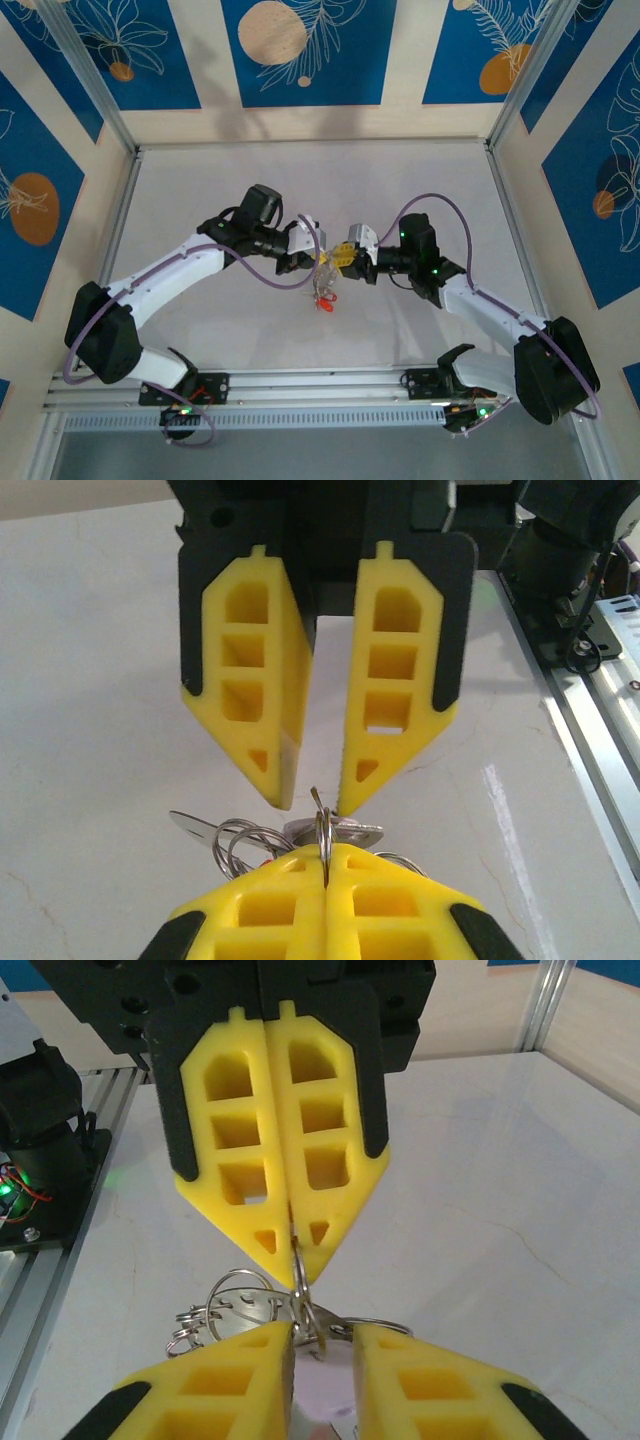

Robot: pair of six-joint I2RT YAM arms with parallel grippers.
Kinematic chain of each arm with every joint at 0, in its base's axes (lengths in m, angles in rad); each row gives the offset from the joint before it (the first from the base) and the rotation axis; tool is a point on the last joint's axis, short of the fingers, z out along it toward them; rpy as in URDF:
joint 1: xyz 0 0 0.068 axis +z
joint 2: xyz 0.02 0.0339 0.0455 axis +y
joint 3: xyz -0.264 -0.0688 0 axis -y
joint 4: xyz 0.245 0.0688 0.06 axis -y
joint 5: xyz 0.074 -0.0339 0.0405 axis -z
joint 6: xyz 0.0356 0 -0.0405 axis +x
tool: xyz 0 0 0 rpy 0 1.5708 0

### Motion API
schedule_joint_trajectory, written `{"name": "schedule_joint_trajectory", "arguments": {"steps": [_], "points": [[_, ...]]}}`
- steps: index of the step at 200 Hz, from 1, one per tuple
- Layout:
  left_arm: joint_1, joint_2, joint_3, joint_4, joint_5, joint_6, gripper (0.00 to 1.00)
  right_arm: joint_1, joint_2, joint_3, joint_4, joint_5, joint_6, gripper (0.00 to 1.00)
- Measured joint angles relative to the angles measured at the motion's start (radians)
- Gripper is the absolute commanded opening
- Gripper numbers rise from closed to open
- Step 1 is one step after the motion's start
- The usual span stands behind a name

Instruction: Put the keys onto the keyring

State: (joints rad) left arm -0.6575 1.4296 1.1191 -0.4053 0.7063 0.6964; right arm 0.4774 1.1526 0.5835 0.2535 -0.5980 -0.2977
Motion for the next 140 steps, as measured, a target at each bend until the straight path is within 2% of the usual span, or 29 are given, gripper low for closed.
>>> {"name": "schedule_joint_trajectory", "arguments": {"steps": [13,26,33,140], "points": [[0.0,0.0,0.002,-0.005,0.0,0.005,0.0,0.001,0.007,0.002,-0.007,-0.013,-0.007,0.05],[0.001,0.0,0.002,-0.008,0.0,0.01,0.0,0.001,0.014,0.006,-0.014,-0.016,-0.009,0.04],[0.001,0.0,0.002,-0.008,0.0,0.011,0.0,0.001,0.016,0.008,-0.016,-0.017,-0.009,0.0],[0.0,0.004,0.011,-0.002,0.002,-0.01,0.0,0.001,0.039,0.022,-0.063,-0.021,-0.006,0.0]]}}
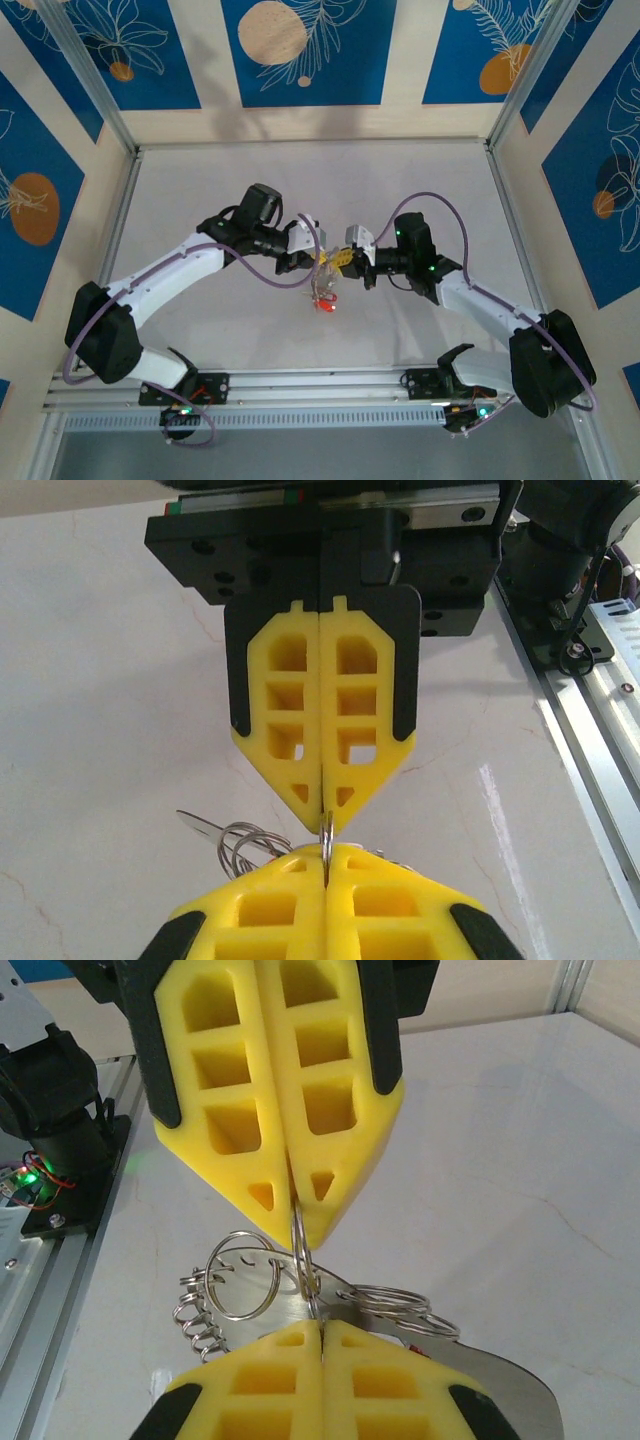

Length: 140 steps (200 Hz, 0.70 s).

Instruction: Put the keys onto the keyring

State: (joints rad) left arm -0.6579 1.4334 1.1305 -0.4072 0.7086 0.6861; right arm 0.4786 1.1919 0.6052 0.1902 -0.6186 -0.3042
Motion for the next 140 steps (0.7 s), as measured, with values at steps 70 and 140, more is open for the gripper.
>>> {"name": "schedule_joint_trajectory", "arguments": {"steps": [70,140], "points": [[-0.008,0.027,0.0,0.06,0.024,-0.051,0.0,0.005,0.018,0.006,0.011,0.01,0.029,0.07],[-0.016,0.027,0.0,0.087,0.045,-0.06,0.0,0.004,-0.066,-0.057,0.107,0.016,0.05,0.21]]}}
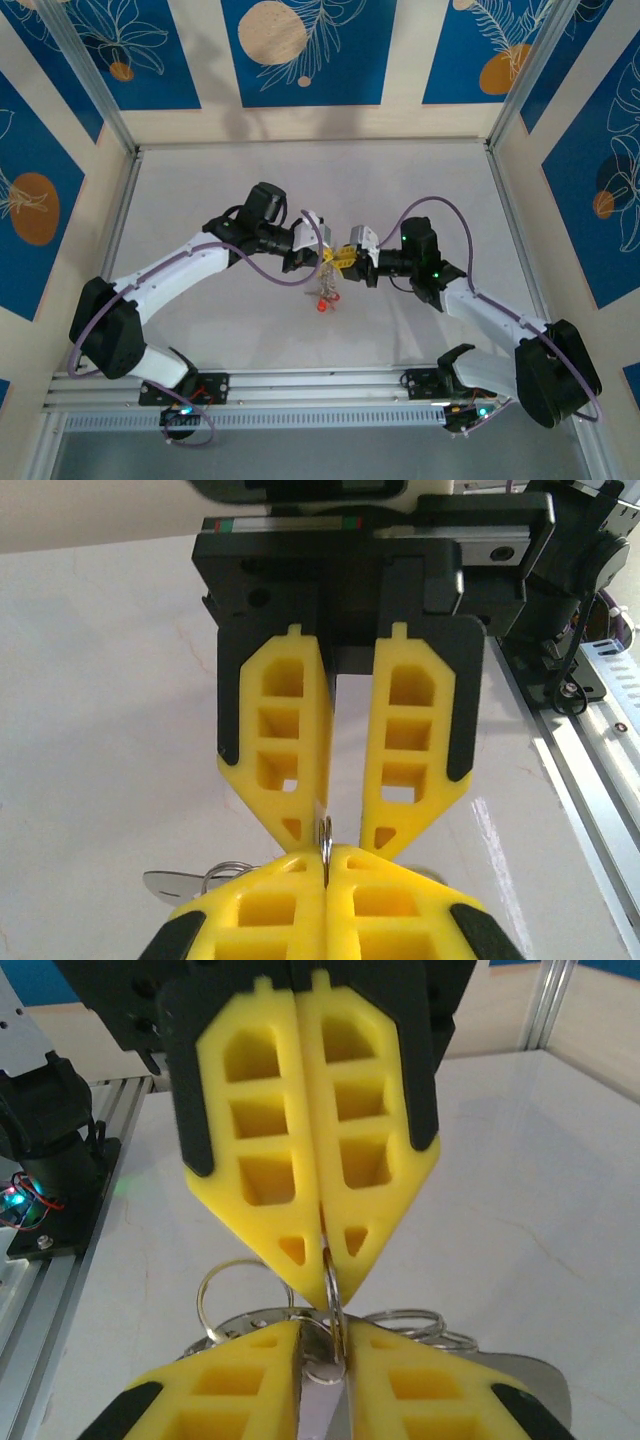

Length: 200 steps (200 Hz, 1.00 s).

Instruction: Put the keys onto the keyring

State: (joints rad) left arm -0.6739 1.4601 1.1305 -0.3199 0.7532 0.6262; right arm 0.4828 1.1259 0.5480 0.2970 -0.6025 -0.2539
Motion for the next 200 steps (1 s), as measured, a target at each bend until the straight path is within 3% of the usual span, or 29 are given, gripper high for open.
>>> {"name": "schedule_joint_trajectory", "arguments": {"steps": [20,71,168,200], "points": [[-0.001,0.0,0.0,0.002,0.003,0.0,0.0,0.0,-0.005,-0.001,0.01,0.0,0.0,0.2],[-0.001,0.0,-0.001,0.005,0.005,-0.005,0.0,-0.005,-0.005,-0.001,0.013,0.0,-0.005,0.0],[-0.014,-0.036,-0.011,-0.021,-0.142,0.024,0.0,-0.012,-0.03,-0.002,0.001,0.031,-0.008,0.0],[-0.014,-0.036,-0.01,-0.052,-0.161,0.032,0.14,-0.012,-0.03,-0.001,-0.003,0.03,-0.012,0.0]]}}
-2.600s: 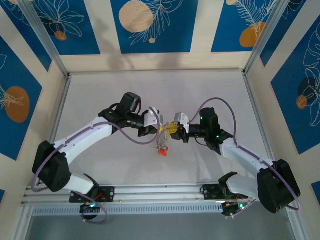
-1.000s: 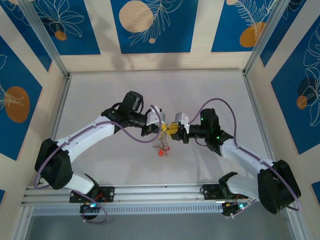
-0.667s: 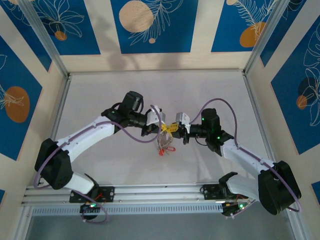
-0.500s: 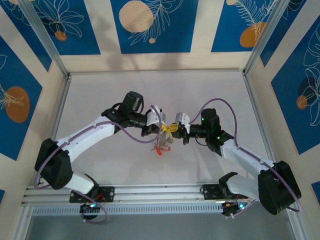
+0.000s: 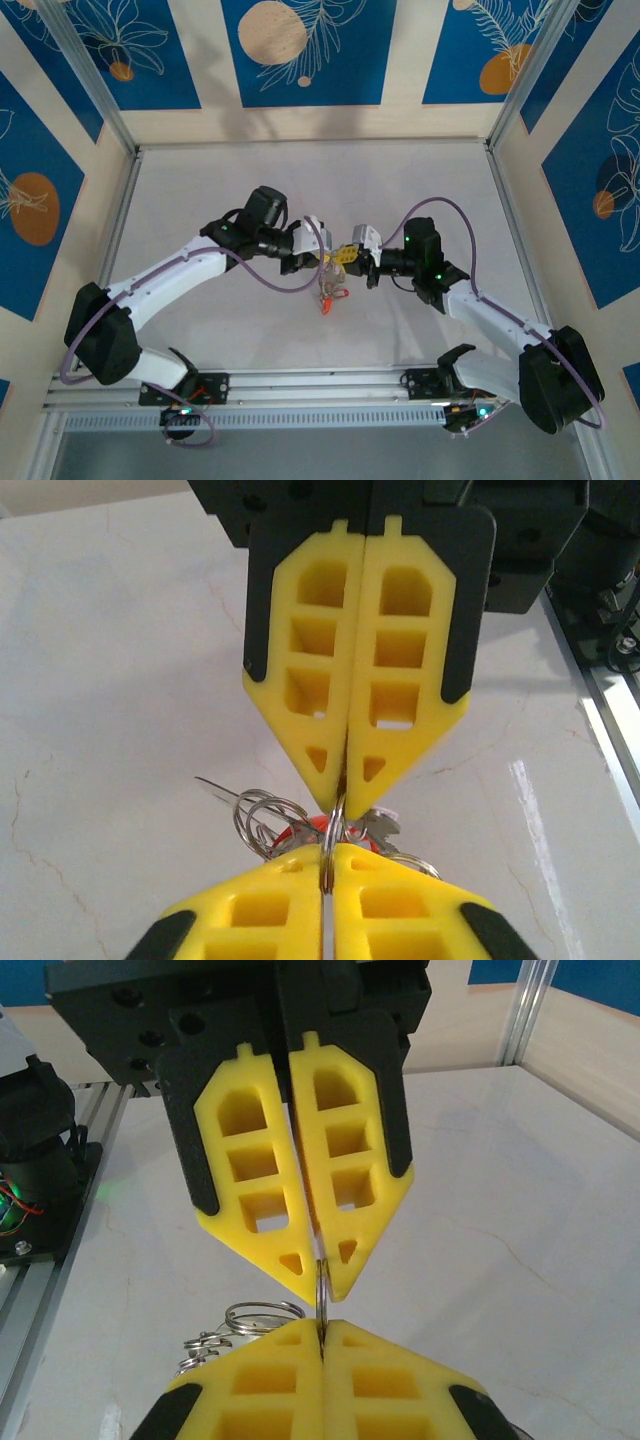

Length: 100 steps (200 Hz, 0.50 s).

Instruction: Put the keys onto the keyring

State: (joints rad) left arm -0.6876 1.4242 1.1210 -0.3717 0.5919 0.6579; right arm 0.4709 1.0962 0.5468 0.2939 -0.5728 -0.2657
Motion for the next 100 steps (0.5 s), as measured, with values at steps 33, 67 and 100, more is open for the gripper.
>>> {"name": "schedule_joint_trajectory", "arguments": {"steps": [33,67,100], "points": [[0.006,0.003,0.0,-0.018,-0.014,-0.001,0.16,0.007,0.005,0.001,-0.029,0.011,-0.015,0.0],[0.006,0.013,0.016,-0.034,-0.013,-0.001,0.18,0.024,0.019,0.003,-0.043,0.029,-0.023,0.0],[0.005,0.03,0.039,-0.041,0.002,0.0,0.18,0.032,0.023,0.009,-0.052,0.05,-0.031,0.0]]}}
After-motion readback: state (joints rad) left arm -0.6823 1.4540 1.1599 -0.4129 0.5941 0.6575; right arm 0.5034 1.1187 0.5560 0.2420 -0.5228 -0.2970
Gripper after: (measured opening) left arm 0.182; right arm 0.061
